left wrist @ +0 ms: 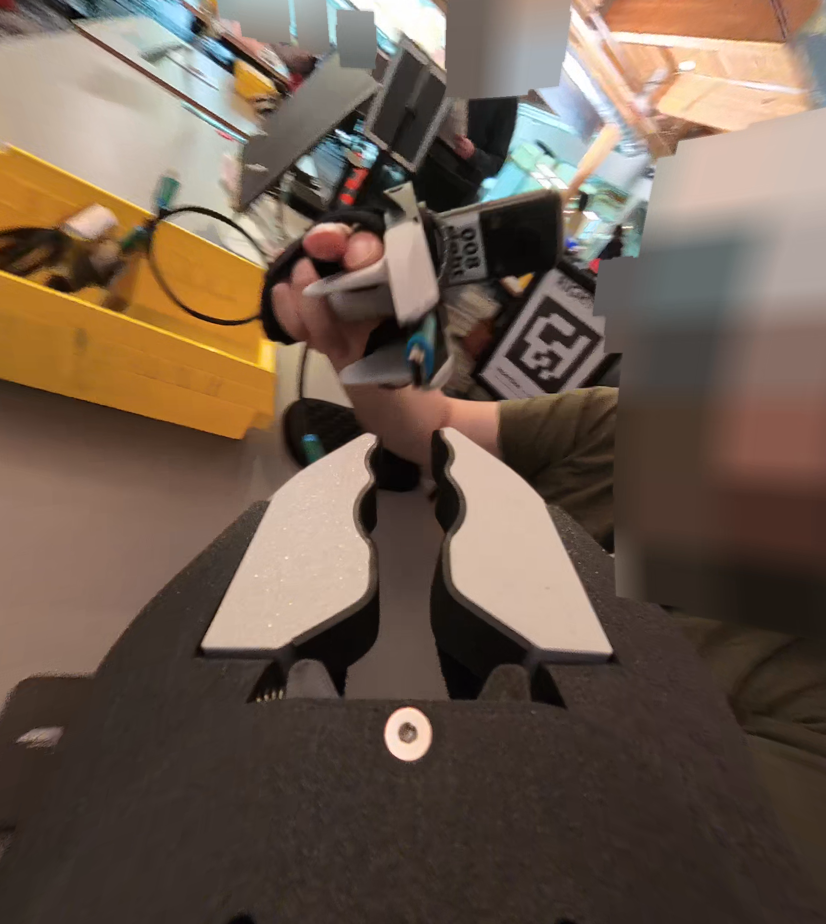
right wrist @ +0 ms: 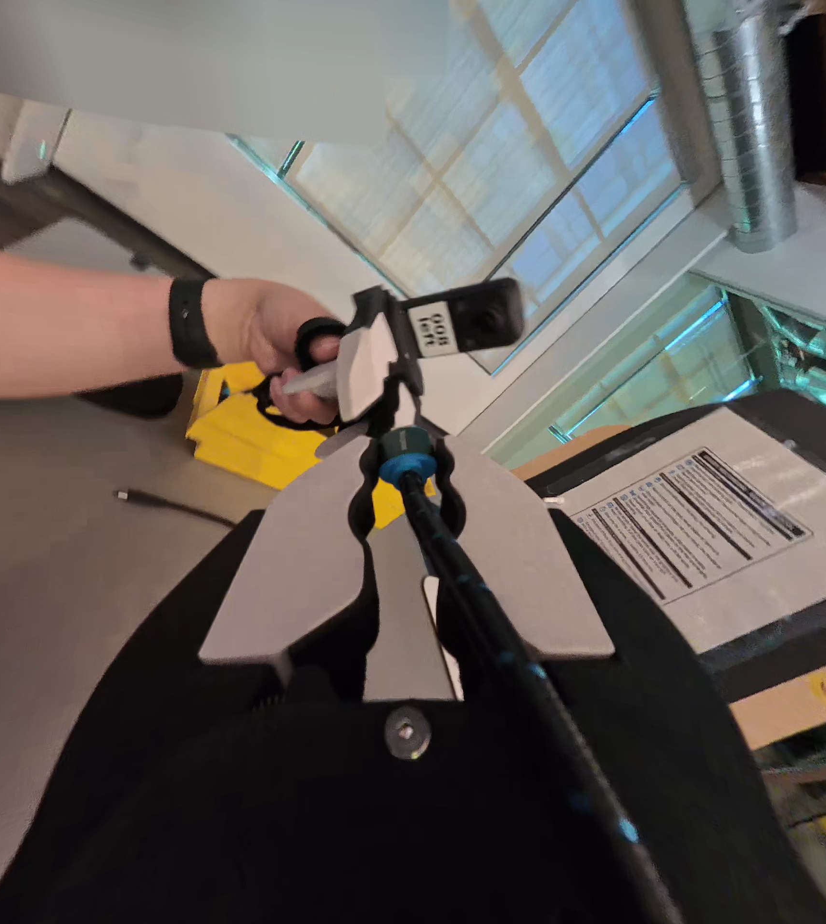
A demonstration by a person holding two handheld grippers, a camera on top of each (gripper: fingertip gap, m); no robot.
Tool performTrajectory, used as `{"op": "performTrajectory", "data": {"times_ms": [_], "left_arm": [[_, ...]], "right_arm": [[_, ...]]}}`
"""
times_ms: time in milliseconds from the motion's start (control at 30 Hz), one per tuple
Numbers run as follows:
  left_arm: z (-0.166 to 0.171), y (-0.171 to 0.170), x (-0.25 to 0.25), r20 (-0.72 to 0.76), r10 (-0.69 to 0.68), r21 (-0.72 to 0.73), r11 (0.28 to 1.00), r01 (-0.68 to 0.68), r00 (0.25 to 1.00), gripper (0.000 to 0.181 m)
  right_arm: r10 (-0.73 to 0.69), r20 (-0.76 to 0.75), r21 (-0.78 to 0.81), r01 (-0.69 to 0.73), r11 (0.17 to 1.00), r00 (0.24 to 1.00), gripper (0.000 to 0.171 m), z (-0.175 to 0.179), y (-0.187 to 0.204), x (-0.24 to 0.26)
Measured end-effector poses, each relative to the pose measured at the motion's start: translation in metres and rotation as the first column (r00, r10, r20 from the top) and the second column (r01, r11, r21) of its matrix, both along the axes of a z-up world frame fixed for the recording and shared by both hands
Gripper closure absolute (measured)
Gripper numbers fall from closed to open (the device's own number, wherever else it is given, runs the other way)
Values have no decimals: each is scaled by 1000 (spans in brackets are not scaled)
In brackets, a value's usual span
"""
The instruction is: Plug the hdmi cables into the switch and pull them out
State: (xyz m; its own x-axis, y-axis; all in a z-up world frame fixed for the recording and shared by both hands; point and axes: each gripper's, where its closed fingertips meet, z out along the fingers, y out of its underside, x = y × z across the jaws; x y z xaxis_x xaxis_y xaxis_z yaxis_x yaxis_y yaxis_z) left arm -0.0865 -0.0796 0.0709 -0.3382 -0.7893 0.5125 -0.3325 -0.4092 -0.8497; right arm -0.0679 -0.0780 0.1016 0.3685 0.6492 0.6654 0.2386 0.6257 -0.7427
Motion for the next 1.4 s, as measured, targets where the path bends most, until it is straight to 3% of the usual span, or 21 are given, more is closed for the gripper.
{"op": "performTrajectory", "data": {"times_ms": [100, 200, 400, 533, 633, 800, 867, 1033, 1167, 1400], "left_arm": [[-21, 36, -10, -79, 234, 246, 947, -209, 969, 162], [-32, 50, -20, -79, 331, 431, 862, -267, 940, 162], [-86, 61, -26, -263, 421, 652, 741, -162, 868, 151], [-123, 57, -18, -299, 454, 756, 649, -81, 839, 151], [-152, 65, -23, -330, 509, 800, 598, -51, 795, 141], [-200, 76, -34, -502, 500, 755, 652, 75, 706, 126], [-209, 79, -33, -546, 481, 739, 663, 123, 685, 130], [-219, 83, -33, -664, 399, 658, 714, 240, 632, 109], [-225, 93, -35, -703, 389, 629, 730, 266, 595, 101], [-228, 87, -35, -735, 400, 565, 807, 170, 548, 95]], "right_arm": [[17, -122, -69, -26, 997, 992, 149, 15, 6, 18], [10, -192, -105, -30, 994, 981, 149, 23, 11, 31], [-5, -237, -106, -21, 994, 971, 149, 33, 12, 48], [-7, -256, -79, -13, 997, 967, 149, 45, 9, 59], [1, -267, -64, -19, 998, 964, 149, 52, 6, 66], [5, -270, -62, -22, 998, 963, 149, 53, 6, 72], [6, -270, -63, -24, 998, 963, 148, 53, 7, 73], [3, -258, -40, -14, 999, 966, 148, 54, 6, 76], [7, -245, -2, -8, 1000, 969, 149, 60, -1, 81], [26, -283, 14, -23, 1000, 959, 149, 71, -8, 94]]}}
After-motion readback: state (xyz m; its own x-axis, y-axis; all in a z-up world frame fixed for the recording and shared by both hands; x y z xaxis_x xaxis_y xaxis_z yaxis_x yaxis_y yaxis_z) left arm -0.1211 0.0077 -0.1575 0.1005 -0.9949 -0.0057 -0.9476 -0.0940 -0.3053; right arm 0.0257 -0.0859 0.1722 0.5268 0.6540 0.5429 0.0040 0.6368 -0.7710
